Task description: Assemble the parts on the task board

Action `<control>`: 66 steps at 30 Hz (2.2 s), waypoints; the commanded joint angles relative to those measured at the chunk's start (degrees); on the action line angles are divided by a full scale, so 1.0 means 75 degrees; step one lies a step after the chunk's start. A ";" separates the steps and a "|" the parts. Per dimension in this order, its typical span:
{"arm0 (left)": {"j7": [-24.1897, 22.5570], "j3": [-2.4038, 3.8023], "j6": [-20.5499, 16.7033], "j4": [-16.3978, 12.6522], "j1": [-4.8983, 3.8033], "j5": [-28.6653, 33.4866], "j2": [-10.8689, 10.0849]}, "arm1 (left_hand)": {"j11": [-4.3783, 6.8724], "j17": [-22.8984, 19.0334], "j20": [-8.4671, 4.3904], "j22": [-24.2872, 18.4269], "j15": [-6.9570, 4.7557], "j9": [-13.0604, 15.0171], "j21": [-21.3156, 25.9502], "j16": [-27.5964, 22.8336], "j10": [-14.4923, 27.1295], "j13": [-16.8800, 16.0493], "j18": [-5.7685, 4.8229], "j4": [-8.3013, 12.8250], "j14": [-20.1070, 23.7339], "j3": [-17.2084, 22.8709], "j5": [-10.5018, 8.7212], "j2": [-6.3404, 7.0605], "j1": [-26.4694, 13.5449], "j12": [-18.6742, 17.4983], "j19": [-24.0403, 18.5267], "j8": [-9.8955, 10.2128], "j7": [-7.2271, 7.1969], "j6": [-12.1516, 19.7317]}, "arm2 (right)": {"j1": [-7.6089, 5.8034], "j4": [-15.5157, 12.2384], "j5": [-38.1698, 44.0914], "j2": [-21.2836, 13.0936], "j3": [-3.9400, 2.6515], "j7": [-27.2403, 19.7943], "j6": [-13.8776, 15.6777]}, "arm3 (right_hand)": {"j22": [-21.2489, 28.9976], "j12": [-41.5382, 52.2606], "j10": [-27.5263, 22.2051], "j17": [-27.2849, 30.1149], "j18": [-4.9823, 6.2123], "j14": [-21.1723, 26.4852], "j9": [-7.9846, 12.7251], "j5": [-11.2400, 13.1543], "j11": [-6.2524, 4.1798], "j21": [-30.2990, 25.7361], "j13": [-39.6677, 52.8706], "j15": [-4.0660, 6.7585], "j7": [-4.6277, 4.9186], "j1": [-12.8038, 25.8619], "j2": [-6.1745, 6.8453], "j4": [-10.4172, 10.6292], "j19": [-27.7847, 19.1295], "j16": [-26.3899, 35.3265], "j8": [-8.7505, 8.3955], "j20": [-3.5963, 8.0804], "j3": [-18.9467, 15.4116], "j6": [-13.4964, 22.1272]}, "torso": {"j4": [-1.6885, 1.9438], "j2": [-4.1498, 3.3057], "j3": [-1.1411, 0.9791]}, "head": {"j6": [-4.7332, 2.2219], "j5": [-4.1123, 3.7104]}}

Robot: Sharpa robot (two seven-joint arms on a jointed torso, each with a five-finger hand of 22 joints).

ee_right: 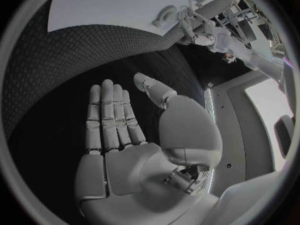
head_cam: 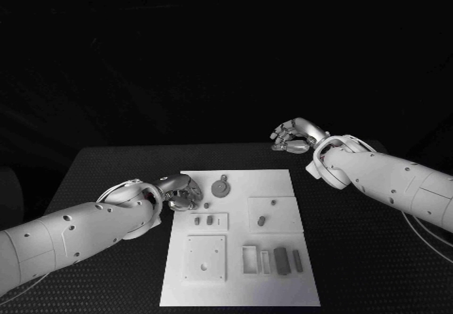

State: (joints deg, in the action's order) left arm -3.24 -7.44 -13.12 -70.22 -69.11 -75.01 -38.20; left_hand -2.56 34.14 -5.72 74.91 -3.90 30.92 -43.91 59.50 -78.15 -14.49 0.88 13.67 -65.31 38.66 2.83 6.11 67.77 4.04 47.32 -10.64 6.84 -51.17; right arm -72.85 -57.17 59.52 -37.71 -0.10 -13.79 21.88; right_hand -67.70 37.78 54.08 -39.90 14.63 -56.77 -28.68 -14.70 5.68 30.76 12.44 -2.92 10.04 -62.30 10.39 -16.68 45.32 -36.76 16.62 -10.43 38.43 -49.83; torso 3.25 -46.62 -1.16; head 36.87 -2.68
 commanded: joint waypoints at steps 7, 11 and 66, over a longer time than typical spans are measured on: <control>-0.0189 0.0032 -0.0269 0.0419 0.0001 0.1061 -0.0143 | -0.0117 -0.0021 -0.0394 0.0142 0.0136 -0.0002 0.0063 -0.0013 0.0389 0.0103 -0.0073 0.0050 0.0084 0.0017 0.0022 0.0069 0.0090 -0.0050 -0.0020 -0.0098 0.0089 -0.0039 | 0.0019 -0.0307 0.0007 -0.0381 -0.0004 -0.0008 -0.0332 | -0.0059 -0.1798 0.0822 -0.0007 0.0049 -0.0168 0.0010 -0.0067 0.0091 -0.0267 -0.0652 -0.0021 0.0022 -0.0045 -0.0097 0.0008 0.0063 0.0380 -0.0036 -0.0003 -0.0016 -0.0009 | 0.0001 -0.0001 0.0002 | -0.0056 0.0009; -0.0345 0.0082 -0.0400 0.0521 -0.0005 0.1966 -0.0226 | -0.0129 -0.0021 -0.0377 0.0148 0.0148 0.0007 0.0058 -0.0009 0.0423 0.0111 -0.0058 0.0055 0.0086 0.0032 0.0024 0.0061 0.0115 -0.0037 -0.0025 -0.0145 0.0115 -0.0098 | 0.0064 -0.0613 0.0048 -0.0600 -0.0002 0.0149 -0.0651 | -0.0050 -0.2243 0.1119 0.0039 0.0049 -0.0444 -0.0010 -0.0080 0.0073 -0.0302 -0.0718 0.0044 0.0006 -0.0043 -0.0145 0.0008 0.0275 0.0567 -0.0006 0.0063 -0.0009 -0.0047 | -0.0002 -0.0008 0.0009 | -0.0100 -0.0005; -0.2387 0.0107 0.0714 -0.0423 -0.0159 0.9243 -0.0887 | -0.0393 -0.1070 0.0480 -0.0230 0.0996 -0.0084 0.1171 -0.3093 0.1293 0.0445 0.0254 0.0348 0.1175 -0.1749 0.0031 -0.0035 -0.1040 0.0043 -0.0715 -0.0473 0.0149 0.0121 | 0.0540 -0.3682 0.5284 -0.1713 0.0636 0.1936 -0.1197 | -0.0193 -0.3863 0.2118 -0.0630 0.0049 -0.1492 0.0084 0.1589 0.0009 -0.0405 -0.0570 0.0353 -0.0221 -0.0128 0.0408 0.0109 0.1222 0.1055 0.0009 0.0376 0.0272 -0.0476 | 0.0019 -0.0006 0.0052 | -0.0109 -0.0250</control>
State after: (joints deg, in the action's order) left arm -20.11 -6.69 -8.77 -73.25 -70.25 -6.58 -44.90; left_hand -5.43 26.04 -2.24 73.23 3.49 30.36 -35.38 36.54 -68.20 -11.24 2.63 16.36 -56.10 25.87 3.30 6.36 59.76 3.99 41.78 -13.94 7.79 -50.06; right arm -68.88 -84.74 96.06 -50.72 4.65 -0.38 11.06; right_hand -69.07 8.63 69.52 -44.52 14.62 -67.48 -28.11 -3.11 5.83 27.94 7.97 -0.20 8.29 -63.36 12.81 -15.93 54.04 -29.00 16.79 -7.66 40.10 -53.19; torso 3.38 -46.67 -0.76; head 36.03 -4.59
